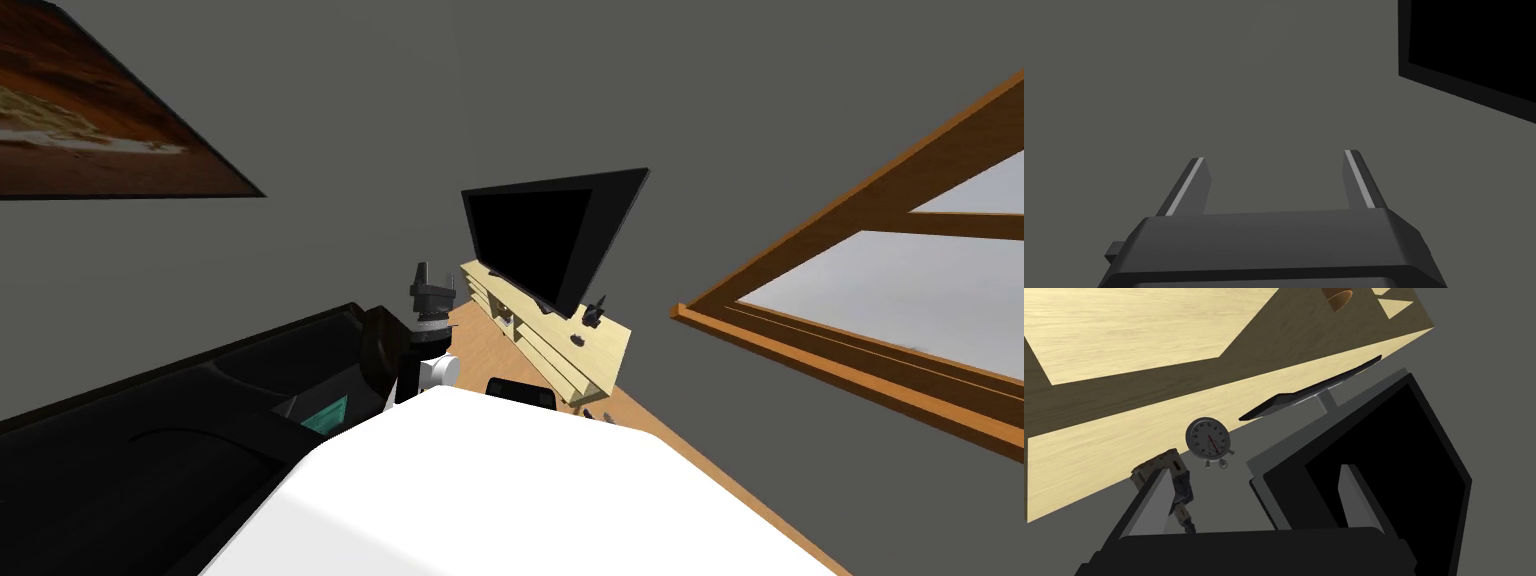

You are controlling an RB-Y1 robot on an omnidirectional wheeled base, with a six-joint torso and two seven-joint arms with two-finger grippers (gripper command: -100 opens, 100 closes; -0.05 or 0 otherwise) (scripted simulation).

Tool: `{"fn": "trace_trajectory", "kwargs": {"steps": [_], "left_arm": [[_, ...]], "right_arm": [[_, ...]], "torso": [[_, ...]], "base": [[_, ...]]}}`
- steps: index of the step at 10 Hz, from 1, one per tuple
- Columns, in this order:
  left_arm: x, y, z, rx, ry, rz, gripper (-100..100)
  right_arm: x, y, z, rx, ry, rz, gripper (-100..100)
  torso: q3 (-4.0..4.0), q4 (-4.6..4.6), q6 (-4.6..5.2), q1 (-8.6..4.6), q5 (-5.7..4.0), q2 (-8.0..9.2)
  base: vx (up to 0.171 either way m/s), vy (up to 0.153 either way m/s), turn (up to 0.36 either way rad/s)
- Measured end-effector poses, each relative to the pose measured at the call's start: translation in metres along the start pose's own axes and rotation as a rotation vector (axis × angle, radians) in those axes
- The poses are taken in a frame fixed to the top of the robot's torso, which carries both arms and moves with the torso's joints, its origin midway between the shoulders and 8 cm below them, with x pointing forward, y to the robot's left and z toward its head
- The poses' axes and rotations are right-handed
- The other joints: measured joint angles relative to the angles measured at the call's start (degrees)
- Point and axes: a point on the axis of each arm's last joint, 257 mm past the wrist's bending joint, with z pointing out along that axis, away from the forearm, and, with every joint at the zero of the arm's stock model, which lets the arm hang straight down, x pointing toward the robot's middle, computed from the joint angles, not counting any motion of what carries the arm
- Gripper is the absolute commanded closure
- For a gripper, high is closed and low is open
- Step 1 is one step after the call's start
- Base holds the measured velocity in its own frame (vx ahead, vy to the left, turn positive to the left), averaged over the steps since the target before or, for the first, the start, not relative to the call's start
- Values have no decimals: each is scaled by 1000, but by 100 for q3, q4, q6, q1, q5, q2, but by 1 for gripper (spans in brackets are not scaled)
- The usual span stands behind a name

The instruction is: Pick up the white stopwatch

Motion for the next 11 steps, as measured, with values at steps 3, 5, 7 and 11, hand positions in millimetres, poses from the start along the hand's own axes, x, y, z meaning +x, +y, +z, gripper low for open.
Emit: {"fn": "trace_trajectory", "kwargs": {"steps": [3,5,7,11], "left_arm": [[0,0,0,0,0,0,0],[0,0,0,0,0,0,0],[0,0,0,0,0,0,0],[0,0,0,0,0,0,0]], "right_arm": [[46,-32,-32,50,143,-47,-100],[76,-63,-63,91,255,-79,-100],[103,-87,-89,129,347,-106,-100],[120,-120,-135,179,471,-144,-100]], "torso": [[-5,-2,1,6,1,-9],[-11,-3,-8,10,2,-21],[-14,-5,3,14,4,-24],[-13,-4,1,7,1,-21]], "base": [[33,41,267],[67,68,467],[78,53,167],[67,32,220]]}}
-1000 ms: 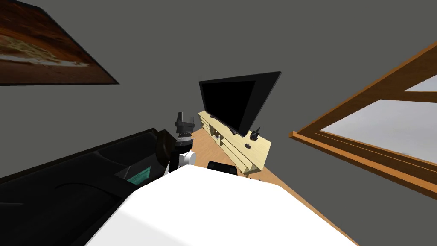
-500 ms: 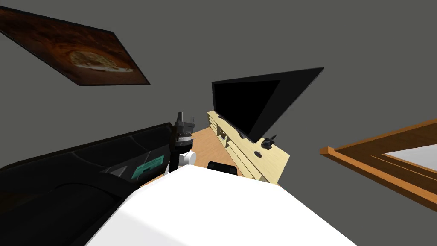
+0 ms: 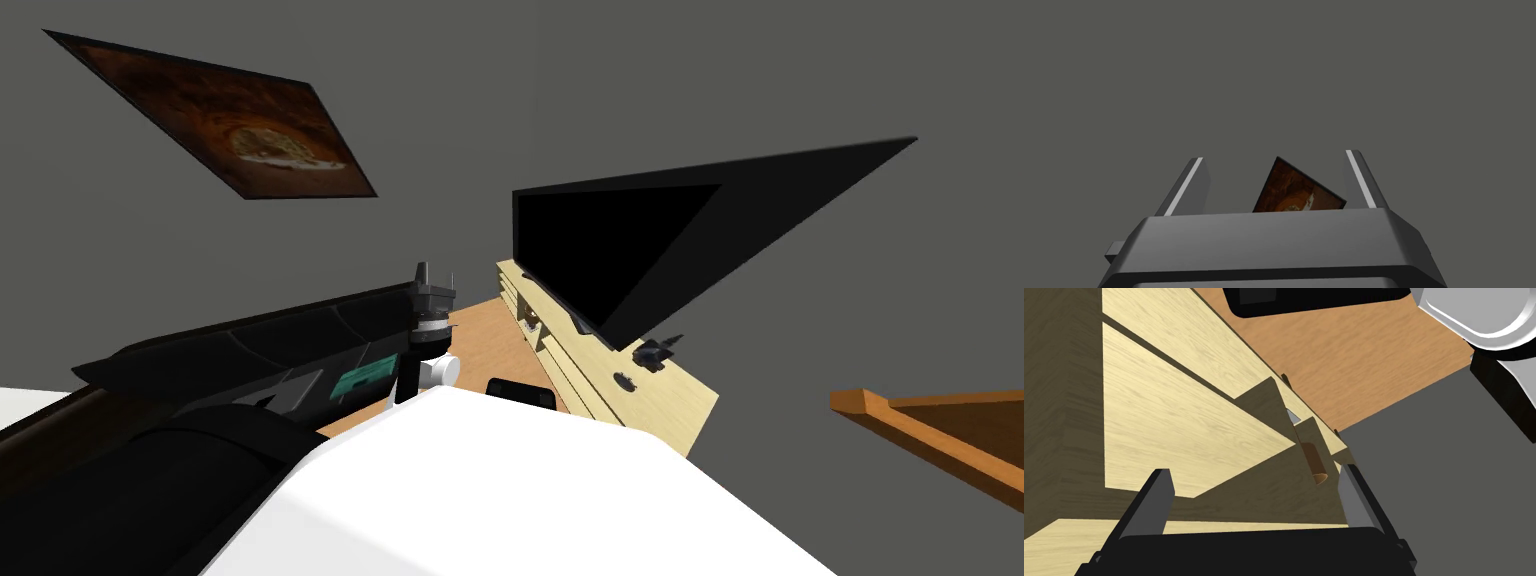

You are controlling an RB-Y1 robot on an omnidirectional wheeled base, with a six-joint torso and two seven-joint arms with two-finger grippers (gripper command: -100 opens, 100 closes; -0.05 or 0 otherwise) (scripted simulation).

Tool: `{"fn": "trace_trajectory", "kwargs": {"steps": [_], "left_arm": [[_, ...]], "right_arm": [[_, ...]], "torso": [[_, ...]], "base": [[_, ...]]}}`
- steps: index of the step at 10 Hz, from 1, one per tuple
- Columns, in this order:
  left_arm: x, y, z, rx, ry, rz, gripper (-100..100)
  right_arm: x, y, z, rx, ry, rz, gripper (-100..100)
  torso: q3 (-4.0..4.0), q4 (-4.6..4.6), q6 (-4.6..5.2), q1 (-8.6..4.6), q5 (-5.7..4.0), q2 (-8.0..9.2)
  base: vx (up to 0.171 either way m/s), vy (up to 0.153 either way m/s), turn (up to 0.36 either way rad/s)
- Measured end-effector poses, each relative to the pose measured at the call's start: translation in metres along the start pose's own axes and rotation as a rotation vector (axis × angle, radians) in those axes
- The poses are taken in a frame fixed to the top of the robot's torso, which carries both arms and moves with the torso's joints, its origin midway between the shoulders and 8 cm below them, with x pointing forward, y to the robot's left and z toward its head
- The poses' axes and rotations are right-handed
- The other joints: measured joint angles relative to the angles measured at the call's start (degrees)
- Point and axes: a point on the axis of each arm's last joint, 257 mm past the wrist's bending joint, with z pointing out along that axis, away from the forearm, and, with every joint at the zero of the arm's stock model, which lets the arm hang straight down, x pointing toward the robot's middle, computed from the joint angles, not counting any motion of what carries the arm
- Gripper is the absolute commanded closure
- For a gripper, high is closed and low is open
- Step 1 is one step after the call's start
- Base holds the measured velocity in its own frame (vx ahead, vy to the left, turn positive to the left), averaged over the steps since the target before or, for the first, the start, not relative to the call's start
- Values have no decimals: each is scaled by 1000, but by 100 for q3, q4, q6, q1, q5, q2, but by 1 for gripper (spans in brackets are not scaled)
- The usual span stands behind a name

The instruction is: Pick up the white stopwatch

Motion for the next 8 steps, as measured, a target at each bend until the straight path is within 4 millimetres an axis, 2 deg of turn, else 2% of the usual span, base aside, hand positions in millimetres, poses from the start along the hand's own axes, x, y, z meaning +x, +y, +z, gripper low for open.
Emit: {"fn": "trace_trajectory", "kwargs": {"steps": [3,5,6,8], "left_arm": [[0,0,0,0,0,0,0],[0,0,0,0,0,0,0],[0,0,0,0,0,0,0],[0,0,0,0,0,0,0]], "right_arm": [[30,-34,-24,43,98,-32,-100],[45,-61,-51,77,170,-53,-100],[46,-71,-57,93,190,-60,-100],[54,-84,-64,112,220,-72,-100]], "torso": [[-5,-2,0,10,3,-9],[-15,-5,-5,9,3,-27],[-11,-4,0,5,1,-19],[3,2,-3,6,1,5]], "base": [[96,52,273],[122,34,297],[34,5,6],[79,40,314]]}}
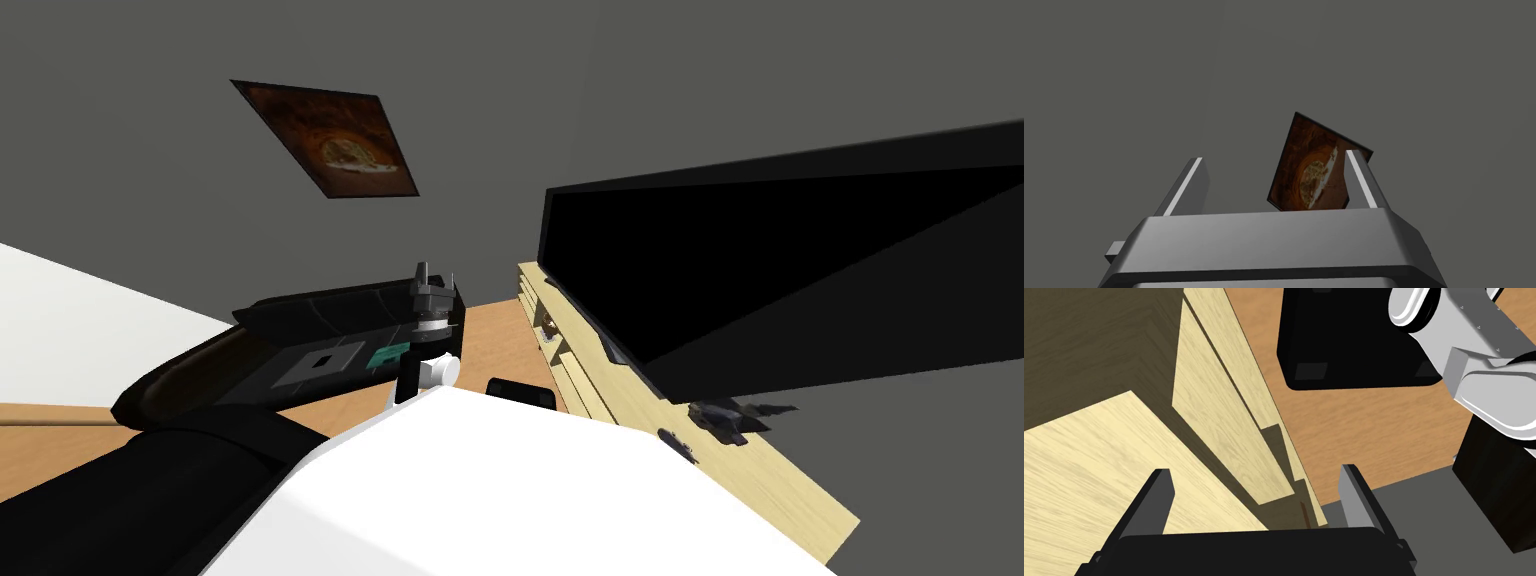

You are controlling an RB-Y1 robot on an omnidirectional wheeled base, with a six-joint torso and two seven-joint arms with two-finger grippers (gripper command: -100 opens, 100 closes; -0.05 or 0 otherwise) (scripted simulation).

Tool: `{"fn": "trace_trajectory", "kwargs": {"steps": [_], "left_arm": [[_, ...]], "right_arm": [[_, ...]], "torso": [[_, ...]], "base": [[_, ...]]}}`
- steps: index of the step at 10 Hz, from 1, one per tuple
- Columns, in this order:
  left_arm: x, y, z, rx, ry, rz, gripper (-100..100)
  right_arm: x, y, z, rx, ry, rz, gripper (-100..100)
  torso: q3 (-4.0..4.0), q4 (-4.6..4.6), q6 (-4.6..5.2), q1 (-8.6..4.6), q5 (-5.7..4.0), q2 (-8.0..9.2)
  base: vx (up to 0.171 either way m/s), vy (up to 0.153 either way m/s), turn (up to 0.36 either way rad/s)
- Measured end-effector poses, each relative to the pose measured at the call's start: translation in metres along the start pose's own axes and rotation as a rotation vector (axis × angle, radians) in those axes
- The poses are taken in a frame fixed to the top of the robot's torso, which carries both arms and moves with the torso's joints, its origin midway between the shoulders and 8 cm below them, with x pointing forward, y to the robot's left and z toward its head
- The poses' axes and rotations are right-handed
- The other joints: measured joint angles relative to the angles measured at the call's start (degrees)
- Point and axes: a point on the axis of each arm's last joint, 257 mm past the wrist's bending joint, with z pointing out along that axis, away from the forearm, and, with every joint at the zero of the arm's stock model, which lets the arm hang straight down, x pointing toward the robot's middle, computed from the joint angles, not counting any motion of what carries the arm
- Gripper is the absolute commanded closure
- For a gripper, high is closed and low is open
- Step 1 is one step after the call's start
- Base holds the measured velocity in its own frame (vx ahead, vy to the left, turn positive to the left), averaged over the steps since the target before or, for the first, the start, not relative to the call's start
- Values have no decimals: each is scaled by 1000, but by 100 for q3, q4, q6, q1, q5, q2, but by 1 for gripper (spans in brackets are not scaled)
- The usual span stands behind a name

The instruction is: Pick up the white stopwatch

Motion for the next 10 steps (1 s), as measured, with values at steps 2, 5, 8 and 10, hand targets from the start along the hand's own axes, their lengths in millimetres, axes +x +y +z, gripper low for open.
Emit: {"fn": "trace_trajectory", "kwargs": {"steps": [2,5,8,10], "left_arm": [[0,0,0,0,0,0,0],[0,0,0,0,0,0,0],[0,0,0,0,0,0,0],[0,0,0,0,0,0,0]], "right_arm": [[10,-25,-14,29,46,-22,-100],[17,-50,-30,65,98,-42,-100],[26,-79,-51,104,144,-61,-100],[29,-98,-63,130,177,-81,-100]], "torso": [[-9,-4,6,5,2,-15],[-5,-2,1,-1,0,-8],[-10,-4,3,4,1,-17],[-17,-7,7,9,1,-27]], "base": [[93,33,181],[68,10,148],[104,22,237],[123,43,198]]}}
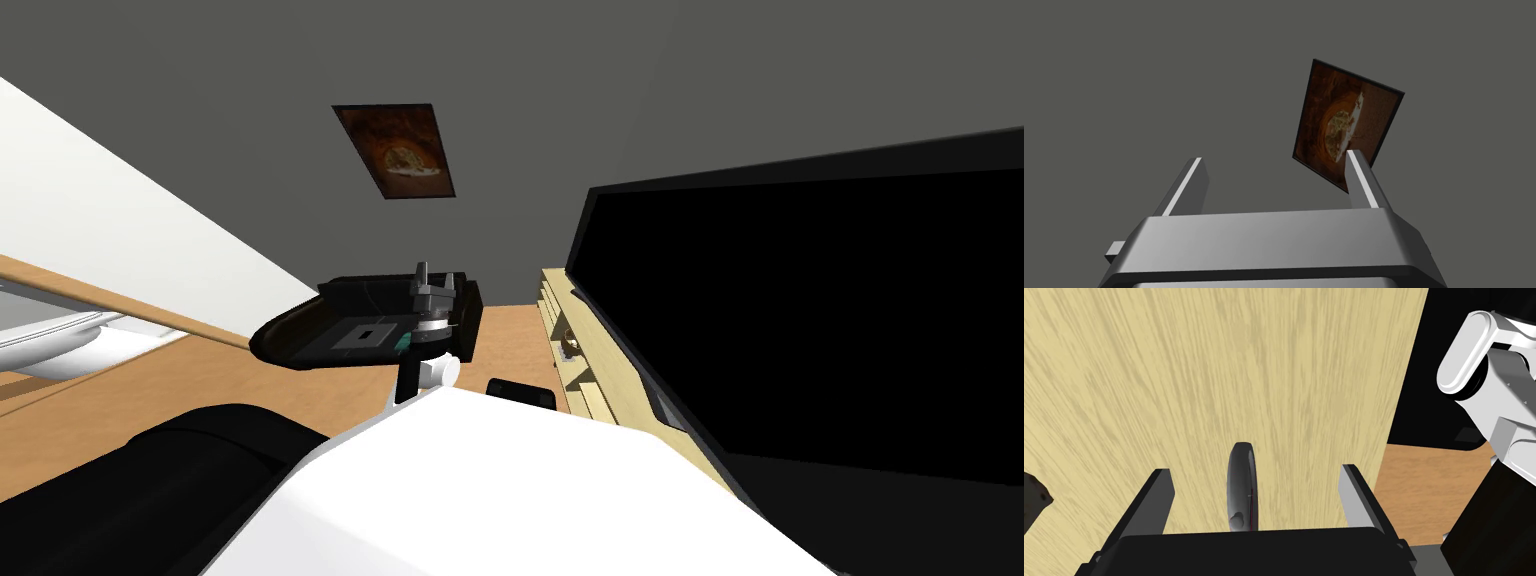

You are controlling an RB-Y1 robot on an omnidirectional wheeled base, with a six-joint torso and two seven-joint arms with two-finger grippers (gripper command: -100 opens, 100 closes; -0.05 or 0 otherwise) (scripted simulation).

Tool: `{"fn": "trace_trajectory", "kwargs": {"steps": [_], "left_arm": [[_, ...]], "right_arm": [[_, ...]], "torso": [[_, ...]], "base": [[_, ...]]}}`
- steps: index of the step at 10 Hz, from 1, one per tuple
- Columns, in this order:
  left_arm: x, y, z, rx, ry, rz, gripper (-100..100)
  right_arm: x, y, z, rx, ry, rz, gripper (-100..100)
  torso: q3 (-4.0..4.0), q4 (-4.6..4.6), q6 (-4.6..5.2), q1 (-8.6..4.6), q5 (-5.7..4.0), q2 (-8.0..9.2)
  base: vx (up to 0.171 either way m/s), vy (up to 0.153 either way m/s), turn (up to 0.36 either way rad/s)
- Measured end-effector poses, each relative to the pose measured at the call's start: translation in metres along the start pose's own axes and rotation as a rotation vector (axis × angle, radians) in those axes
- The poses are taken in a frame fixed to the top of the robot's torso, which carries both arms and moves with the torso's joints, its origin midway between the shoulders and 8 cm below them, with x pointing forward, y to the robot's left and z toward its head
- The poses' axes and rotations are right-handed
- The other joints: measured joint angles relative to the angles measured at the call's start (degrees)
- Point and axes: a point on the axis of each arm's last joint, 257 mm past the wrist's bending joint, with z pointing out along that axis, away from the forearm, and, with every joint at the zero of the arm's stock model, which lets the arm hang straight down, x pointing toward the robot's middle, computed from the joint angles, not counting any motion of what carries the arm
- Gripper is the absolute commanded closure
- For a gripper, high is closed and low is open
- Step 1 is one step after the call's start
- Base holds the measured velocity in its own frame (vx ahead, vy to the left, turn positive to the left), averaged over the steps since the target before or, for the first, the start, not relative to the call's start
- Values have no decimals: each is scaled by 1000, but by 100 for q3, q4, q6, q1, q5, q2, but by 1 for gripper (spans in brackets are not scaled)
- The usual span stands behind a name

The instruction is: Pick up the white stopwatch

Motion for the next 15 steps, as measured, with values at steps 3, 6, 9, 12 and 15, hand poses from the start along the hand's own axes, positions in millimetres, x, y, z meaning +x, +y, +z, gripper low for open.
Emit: {"fn": "trace_trajectory", "kwargs": {"steps": [3,6,9,12,15], "left_arm": [[0,0,0,0,0,0,0],[0,0,0,0,0,0,0],[0,0,0,0,0,0,0],[0,0,0,0,0,0,0],[0,0,0,0,0,0,0]], "right_arm": [[2,-12,-8,14,16,-12,-100],[7,5,10,15,14,6,-100],[8,7,11,12,14,5,100],[8,7,11,11,13,4,0],[4,-6,0,17,16,-7,100]], "torso": [[23,9,6,-1,-1,41],[34,13,6,-28,-8,58],[33,14,6,-15,-5,56],[34,14,8,-20,-6,57],[34,13,14,5,1,58]], "base": [[21,-1,34],[-8,-49,55],[0,0,0],[0,0,0],[3,42,-72]]}}
